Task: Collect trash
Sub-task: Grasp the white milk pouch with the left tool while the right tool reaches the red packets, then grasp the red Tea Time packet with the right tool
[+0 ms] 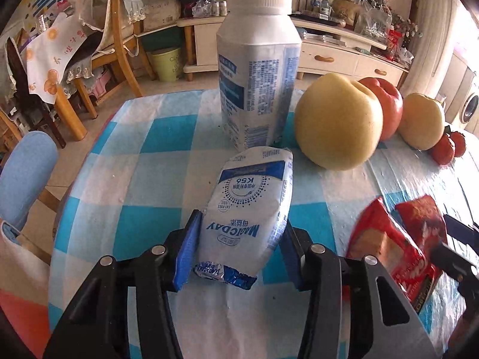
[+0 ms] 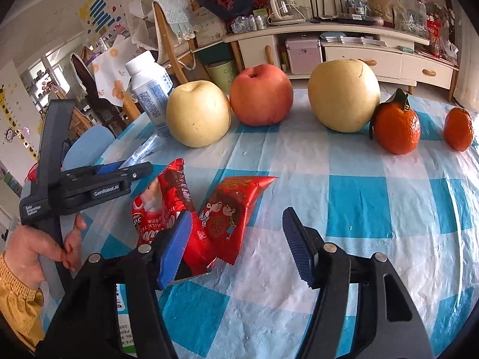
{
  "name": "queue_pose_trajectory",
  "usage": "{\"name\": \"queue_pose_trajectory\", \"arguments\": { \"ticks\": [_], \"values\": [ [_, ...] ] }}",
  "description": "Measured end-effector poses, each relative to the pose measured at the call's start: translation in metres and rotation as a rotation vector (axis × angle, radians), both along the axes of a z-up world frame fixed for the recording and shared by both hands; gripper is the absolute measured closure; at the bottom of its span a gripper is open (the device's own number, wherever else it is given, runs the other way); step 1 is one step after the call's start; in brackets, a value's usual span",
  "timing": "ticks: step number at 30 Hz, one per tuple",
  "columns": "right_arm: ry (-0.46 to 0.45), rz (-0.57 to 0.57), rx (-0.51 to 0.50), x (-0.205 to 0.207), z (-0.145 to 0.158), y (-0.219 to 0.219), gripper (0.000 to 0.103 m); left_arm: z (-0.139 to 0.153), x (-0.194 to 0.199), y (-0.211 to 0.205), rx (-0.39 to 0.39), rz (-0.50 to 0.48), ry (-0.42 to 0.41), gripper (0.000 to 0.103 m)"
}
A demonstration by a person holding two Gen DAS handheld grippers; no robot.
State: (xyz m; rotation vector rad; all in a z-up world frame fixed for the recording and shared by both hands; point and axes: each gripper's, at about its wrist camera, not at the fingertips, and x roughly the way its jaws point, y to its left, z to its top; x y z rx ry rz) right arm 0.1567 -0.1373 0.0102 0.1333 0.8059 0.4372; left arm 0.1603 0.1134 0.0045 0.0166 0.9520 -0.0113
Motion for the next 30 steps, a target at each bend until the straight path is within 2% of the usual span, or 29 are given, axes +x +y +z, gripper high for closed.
{"name": "queue_pose_trajectory", "arguments": {
  "ticks": [5, 8, 9, 13, 14, 15, 21, 30],
  "values": [
    [0.022, 0.011, -0.031, 0.009, -0.005, 0.008, 0.043, 0.001, -0.021, -0.001, -0.029, 0.000, -0.007, 0.054],
    [0.024, 0.033, -0.036, 0.009, -0.005, 0.011, 0.060, 0.002, -0.032, -0.001, -0.036, 0.007, -0.013, 0.054],
    [0.028, 0.045, -0.029, 0.009, -0.006, 0.012, 0.070, 0.004, -0.038, 0.000, -0.039, 0.014, -0.019, 0.054],
    [0.023, 0.050, -0.001, 0.009, -0.006, 0.006, 0.080, 0.015, -0.060, 0.002, -0.065, 0.038, -0.048, 0.056],
    [0.019, 0.047, 0.000, 0.008, -0.005, 0.004, 0.081, 0.018, -0.066, 0.001, -0.064, 0.040, -0.054, 0.064],
    [0.013, 0.044, 0.002, 0.006, -0.004, 0.003, 0.082, 0.021, -0.073, 0.000, -0.059, 0.043, -0.063, 0.065],
    [-0.002, 0.047, 0.000, 0.000, -0.001, -0.003, 0.086, 0.028, -0.113, -0.005, -0.092, 0.048, -0.068, 0.067],
    [-0.070, 0.054, -0.024, -0.031, 0.013, -0.002, 0.089, 0.036, -0.167, 0.005, -0.185, 0.077, -0.096, 0.068]
  ]
}}
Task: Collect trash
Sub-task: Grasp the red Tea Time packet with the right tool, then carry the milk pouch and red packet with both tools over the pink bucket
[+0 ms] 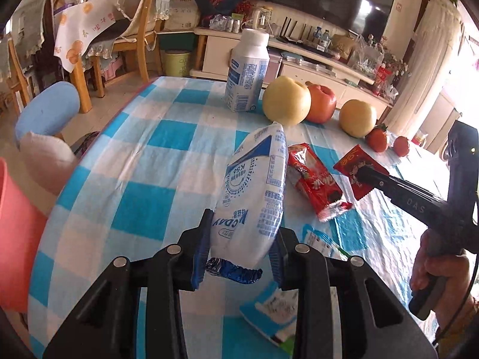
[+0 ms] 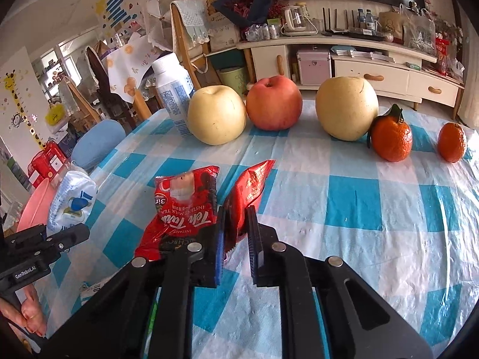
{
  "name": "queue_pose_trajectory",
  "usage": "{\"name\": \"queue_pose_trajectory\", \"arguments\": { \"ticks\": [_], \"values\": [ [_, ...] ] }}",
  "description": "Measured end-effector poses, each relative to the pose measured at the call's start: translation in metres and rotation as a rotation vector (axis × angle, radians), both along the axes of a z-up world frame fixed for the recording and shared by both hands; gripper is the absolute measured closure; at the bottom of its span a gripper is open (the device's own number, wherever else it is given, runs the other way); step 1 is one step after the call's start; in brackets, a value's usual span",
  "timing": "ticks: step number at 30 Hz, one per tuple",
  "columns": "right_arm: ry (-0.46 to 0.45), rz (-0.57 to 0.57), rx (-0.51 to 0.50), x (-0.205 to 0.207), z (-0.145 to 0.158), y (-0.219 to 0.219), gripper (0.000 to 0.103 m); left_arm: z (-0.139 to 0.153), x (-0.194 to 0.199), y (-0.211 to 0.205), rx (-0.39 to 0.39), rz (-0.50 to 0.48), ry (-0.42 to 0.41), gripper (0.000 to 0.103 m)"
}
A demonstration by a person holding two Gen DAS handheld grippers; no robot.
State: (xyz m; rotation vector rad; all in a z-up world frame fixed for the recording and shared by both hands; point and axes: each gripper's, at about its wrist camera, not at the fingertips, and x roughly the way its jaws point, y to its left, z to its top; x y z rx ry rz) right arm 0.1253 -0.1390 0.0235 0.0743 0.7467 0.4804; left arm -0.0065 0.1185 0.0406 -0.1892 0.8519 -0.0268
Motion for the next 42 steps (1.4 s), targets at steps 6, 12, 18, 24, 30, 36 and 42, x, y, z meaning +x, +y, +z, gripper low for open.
{"name": "queue_pose_trajectory", "arguments": {
  "ticks": [6, 12, 18, 24, 30, 36, 42],
  "values": [
    [-0.012, 0.005, -0.006, -0.022, 0.004, 0.001, 0.089, 0.005, -0.019, 0.010, -0.004, 0.011, -0.018, 0.068],
    [0.006, -0.009, 0.018, -0.044, 0.007, -0.002, 0.089, 0.008, -0.028, 0.012, 0.011, -0.010, -0.021, 0.068],
    [0.025, -0.018, 0.054, -0.068, 0.009, -0.001, 0.089, 0.016, -0.035, 0.014, 0.037, -0.020, -0.041, 0.068],
    [0.020, -0.027, 0.083, -0.091, 0.017, 0.009, 0.089, 0.030, -0.045, 0.019, 0.047, -0.019, -0.078, 0.068],
    [0.010, -0.002, 0.102, -0.114, 0.028, 0.029, 0.089, 0.047, -0.051, 0.038, 0.036, 0.022, -0.108, 0.068],
    [-0.032, 0.079, 0.110, -0.131, 0.051, 0.071, 0.089, 0.063, -0.060, 0.071, 0.048, 0.104, -0.135, 0.068],
    [-0.073, 0.188, 0.118, -0.143, 0.074, 0.129, 0.089, 0.078, -0.074, 0.132, 0.019, 0.237, -0.166, 0.068]
  ]
}}
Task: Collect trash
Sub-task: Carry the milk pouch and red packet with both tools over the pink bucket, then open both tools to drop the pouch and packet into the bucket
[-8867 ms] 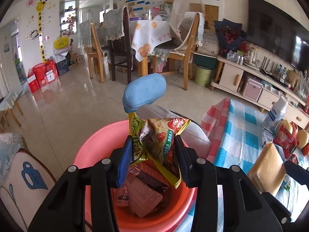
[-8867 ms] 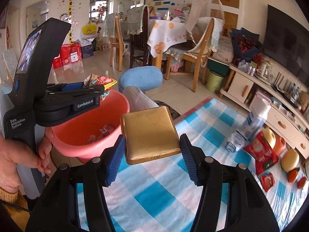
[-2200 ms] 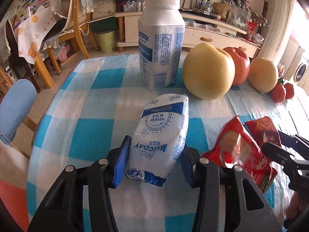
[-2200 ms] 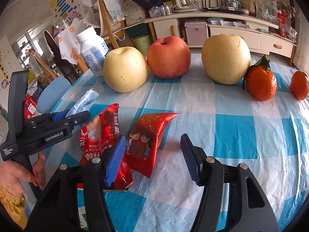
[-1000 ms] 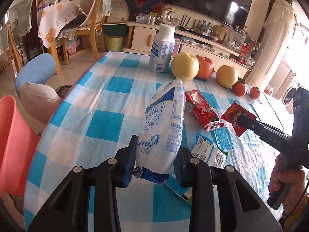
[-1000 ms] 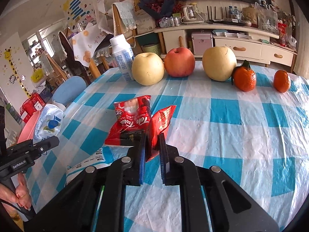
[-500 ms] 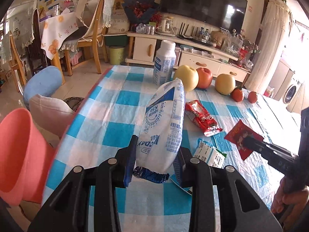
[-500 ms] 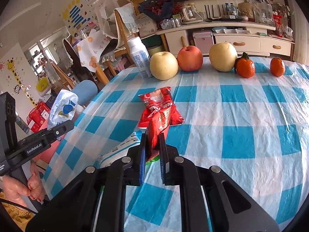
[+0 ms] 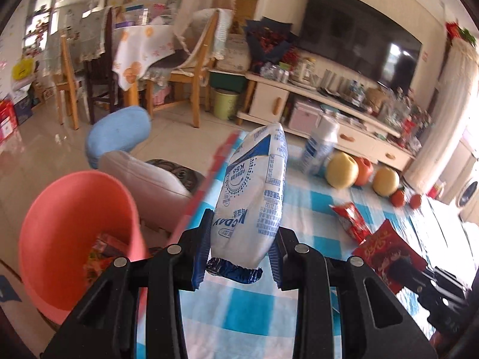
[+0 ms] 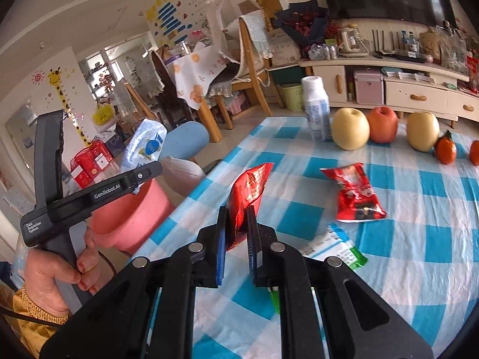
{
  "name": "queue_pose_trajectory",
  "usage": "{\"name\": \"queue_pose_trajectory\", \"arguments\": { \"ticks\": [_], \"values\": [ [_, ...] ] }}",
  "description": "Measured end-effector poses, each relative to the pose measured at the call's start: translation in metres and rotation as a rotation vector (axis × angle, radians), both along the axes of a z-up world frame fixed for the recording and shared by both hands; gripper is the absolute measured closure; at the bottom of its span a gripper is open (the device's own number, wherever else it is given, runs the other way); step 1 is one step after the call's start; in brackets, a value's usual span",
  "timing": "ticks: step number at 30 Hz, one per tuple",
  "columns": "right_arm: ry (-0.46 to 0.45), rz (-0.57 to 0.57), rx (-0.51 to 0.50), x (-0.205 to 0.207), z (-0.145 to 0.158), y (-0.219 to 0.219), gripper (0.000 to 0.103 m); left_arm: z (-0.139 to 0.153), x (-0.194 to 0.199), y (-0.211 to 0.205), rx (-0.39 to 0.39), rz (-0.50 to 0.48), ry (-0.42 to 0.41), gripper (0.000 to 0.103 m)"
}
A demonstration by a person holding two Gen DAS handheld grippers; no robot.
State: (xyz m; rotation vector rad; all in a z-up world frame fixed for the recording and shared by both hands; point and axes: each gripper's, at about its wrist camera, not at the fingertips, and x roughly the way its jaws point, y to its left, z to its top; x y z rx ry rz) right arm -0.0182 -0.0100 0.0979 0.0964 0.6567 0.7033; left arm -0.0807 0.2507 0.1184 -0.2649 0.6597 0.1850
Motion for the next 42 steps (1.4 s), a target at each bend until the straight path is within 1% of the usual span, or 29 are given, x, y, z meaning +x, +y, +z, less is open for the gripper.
{"name": "queue_pose_trajectory", "arguments": {
  "ticks": [3, 6, 11, 16, 20, 22, 23, 24, 25, 26, 27, 28, 29, 30, 31, 35, 36, 38, 39, 42],
  "values": [
    [-0.019, 0.067, -0.003, -0.005, 0.009, 0.036, 0.089, 0.002, -0.010, 0.037, -0.013, 0.092, -0.003, 0.068],
    [-0.036, 0.137, -0.010, -0.010, 0.018, 0.076, 0.089, -0.001, -0.023, 0.080, -0.042, 0.190, 0.005, 0.068],
    [-0.055, 0.245, -0.031, -0.015, 0.024, 0.142, 0.089, -0.014, -0.045, 0.143, -0.131, 0.328, 0.022, 0.068],
    [-0.043, 0.315, -0.029, -0.014, 0.020, 0.197, 0.089, -0.028, -0.055, 0.176, -0.174, 0.407, 0.048, 0.068],
    [-0.011, 0.360, -0.024, -0.010, 0.009, 0.233, 0.089, -0.040, -0.056, 0.194, -0.200, 0.439, 0.083, 0.068],
    [0.004, 0.363, -0.048, -0.008, 0.002, 0.247, 0.088, -0.046, -0.054, 0.197, -0.204, 0.446, 0.104, 0.067],
    [0.013, 0.356, -0.065, -0.006, -0.004, 0.254, 0.087, -0.050, -0.052, 0.199, -0.206, 0.449, 0.116, 0.065],
    [0.019, 0.355, -0.073, -0.004, -0.006, 0.258, 0.084, -0.052, -0.051, 0.197, -0.207, 0.455, 0.126, 0.061],
    [0.024, 0.343, -0.083, -0.003, -0.010, 0.259, 0.075, -0.054, -0.051, 0.197, -0.208, 0.464, 0.132, 0.053],
    [0.030, 0.324, -0.086, -0.002, -0.012, 0.257, 0.067, -0.055, -0.052, 0.195, -0.207, 0.469, 0.132, 0.045],
    [0.033, 0.311, -0.077, -0.002, -0.014, 0.253, 0.055, -0.055, -0.052, 0.194, -0.198, 0.475, 0.129, 0.041],
    [0.032, 0.300, -0.067, -0.003, -0.015, 0.248, 0.050, -0.053, -0.053, 0.192, -0.185, 0.481, 0.122, 0.034],
    [0.026, 0.285, -0.064, -0.004, -0.014, 0.241, 0.047, -0.050, -0.054, 0.191, -0.165, 0.491, 0.108, 0.030],
    [0.019, 0.271, -0.069, -0.005, -0.015, 0.235, 0.040, -0.048, -0.054, 0.189, -0.154, 0.497, 0.099, 0.027],
    [0.011, 0.258, -0.078, -0.006, -0.015, 0.229, 0.034, -0.046, -0.054, 0.188, -0.143, 0.503, 0.090, 0.022],
    [-0.016, 0.205, -0.123, -0.011, -0.015, 0.206, 0.023, -0.041, -0.051, 0.180, -0.111, 0.511, 0.068, 0.013],
    [-0.021, 0.193, -0.137, -0.012, -0.015, 0.202, 0.019, -0.038, -0.050, 0.177, -0.101, 0.507, 0.066, 0.013],
    [-0.034, 0.179, -0.167, -0.017, -0.017, 0.192, 0.018, -0.033, -0.048, 0.171, -0.078, 0.486, 0.059, 0.012],
    [-0.042, 0.173, -0.183, -0.018, -0.019, 0.189, 0.017, -0.030, -0.046, 0.165, -0.062, 0.461, 0.047, 0.012],
    [-0.072, 0.153, -0.231, -0.026, -0.021, 0.174, 0.014, -0.022, -0.042, 0.152, -0.030, 0.422, 0.024, 0.012]
  ]
}}
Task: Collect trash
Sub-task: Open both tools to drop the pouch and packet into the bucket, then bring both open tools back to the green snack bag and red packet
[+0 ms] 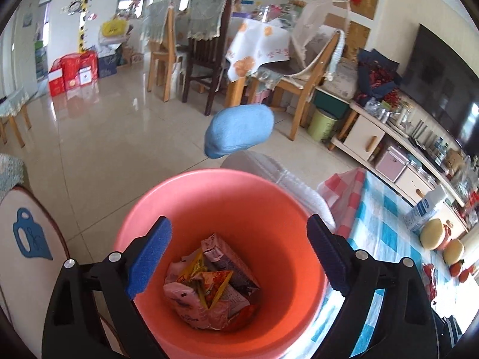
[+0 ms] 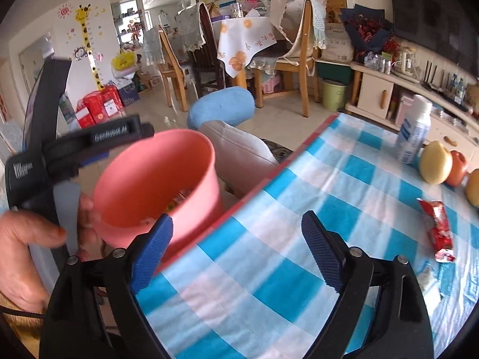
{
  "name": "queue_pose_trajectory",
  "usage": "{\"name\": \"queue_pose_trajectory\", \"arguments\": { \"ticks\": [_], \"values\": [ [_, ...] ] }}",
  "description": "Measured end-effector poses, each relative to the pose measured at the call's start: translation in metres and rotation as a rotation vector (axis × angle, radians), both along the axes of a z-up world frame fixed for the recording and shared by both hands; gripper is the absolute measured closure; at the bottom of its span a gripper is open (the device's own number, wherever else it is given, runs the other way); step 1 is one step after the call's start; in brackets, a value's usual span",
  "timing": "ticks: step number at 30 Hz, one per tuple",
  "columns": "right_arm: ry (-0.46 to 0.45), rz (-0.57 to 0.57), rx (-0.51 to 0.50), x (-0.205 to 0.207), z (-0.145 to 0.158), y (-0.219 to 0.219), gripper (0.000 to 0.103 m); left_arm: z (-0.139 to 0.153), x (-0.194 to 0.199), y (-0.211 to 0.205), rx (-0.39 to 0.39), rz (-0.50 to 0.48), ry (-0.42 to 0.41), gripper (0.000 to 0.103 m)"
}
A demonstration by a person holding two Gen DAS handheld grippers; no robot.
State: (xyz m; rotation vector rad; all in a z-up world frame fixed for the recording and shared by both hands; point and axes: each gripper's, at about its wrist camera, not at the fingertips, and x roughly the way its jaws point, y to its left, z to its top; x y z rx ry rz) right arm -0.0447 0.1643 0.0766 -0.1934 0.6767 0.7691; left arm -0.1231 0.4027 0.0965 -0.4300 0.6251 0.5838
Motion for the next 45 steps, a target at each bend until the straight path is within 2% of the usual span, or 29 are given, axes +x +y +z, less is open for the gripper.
{"name": "queue_pose_trajectory", "arguments": {
  "ticks": [5, 8, 15, 20, 29, 37, 45],
  "values": [
    [-0.026, -0.019, -0.021, -0.009, -0.003, -0.025, 0.013, 0.005, 0.008, -0.019, 0.017, -0.063, -0.014, 0.012],
    [-0.036, -0.036, -0.030, -0.011, -0.004, -0.040, 0.011, 0.004, 0.013, -0.029, -0.020, -0.110, -0.031, 0.012],
    [-0.063, -0.102, -0.044, -0.018, -0.002, -0.081, 0.006, 0.001, 0.032, -0.061, 0.005, -0.190, 0.018, 0.012],
    [-0.073, -0.171, -0.014, -0.018, 0.000, -0.116, 0.004, -0.003, 0.040, -0.092, 0.059, -0.250, 0.036, 0.012],
    [-0.137, -0.262, 0.005, -0.016, 0.005, -0.164, 0.004, -0.007, 0.057, -0.160, 0.214, -0.392, 0.072, 0.012],
    [-0.205, -0.315, -0.058, -0.016, 0.003, -0.194, 0.004, -0.012, 0.058, -0.205, 0.280, -0.502, 0.072, 0.012],
    [-0.188, -0.360, -0.076, -0.008, -0.001, -0.223, 0.004, -0.019, 0.056, -0.246, 0.313, -0.579, 0.062, 0.012]
  ]
}}
